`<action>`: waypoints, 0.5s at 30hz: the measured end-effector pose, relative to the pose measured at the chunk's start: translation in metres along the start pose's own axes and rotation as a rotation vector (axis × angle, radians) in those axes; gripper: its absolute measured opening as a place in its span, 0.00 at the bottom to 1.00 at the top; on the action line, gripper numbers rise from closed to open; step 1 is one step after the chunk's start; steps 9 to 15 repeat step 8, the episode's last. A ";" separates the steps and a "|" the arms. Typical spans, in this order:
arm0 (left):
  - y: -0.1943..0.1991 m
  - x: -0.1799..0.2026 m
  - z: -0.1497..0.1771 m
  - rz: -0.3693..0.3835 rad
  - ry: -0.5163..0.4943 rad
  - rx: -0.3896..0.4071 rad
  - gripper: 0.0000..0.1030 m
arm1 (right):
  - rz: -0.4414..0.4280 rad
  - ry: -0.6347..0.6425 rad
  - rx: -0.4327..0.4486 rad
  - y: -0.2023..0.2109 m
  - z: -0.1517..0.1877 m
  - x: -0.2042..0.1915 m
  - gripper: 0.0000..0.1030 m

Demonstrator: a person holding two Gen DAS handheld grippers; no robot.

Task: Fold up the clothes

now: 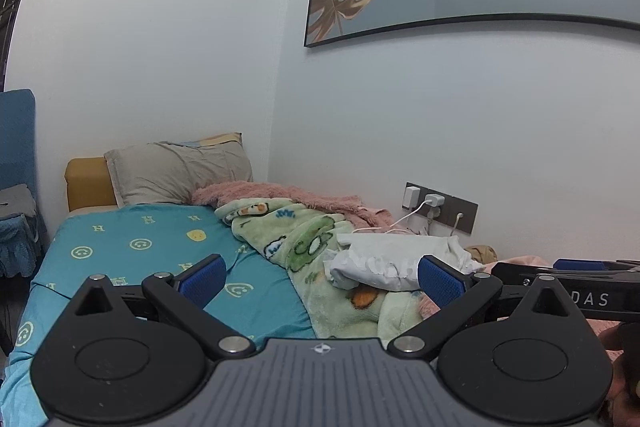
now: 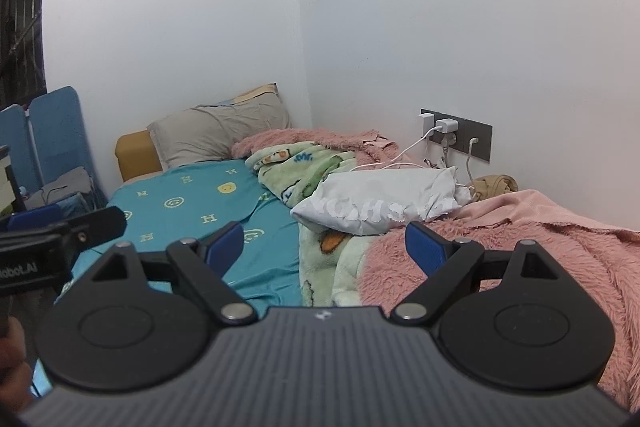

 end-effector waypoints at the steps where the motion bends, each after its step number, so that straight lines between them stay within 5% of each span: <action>1: 0.000 0.000 0.000 0.001 0.001 0.001 1.00 | -0.001 0.001 0.000 0.000 0.000 -0.001 0.87; 15: 0.001 -0.001 -0.001 0.010 0.007 0.005 1.00 | 0.000 0.002 -0.001 0.001 0.000 -0.002 0.87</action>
Point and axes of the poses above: each gripper's, at about its wrist camera, not at the fingertips, and y roughly against the way its jaws point, x to its right, z to its underside, the point moved 10 cm from there along -y, roughly the way its jaws point, and after that the axes turned 8 degrees about z, right-handed, at the moved point
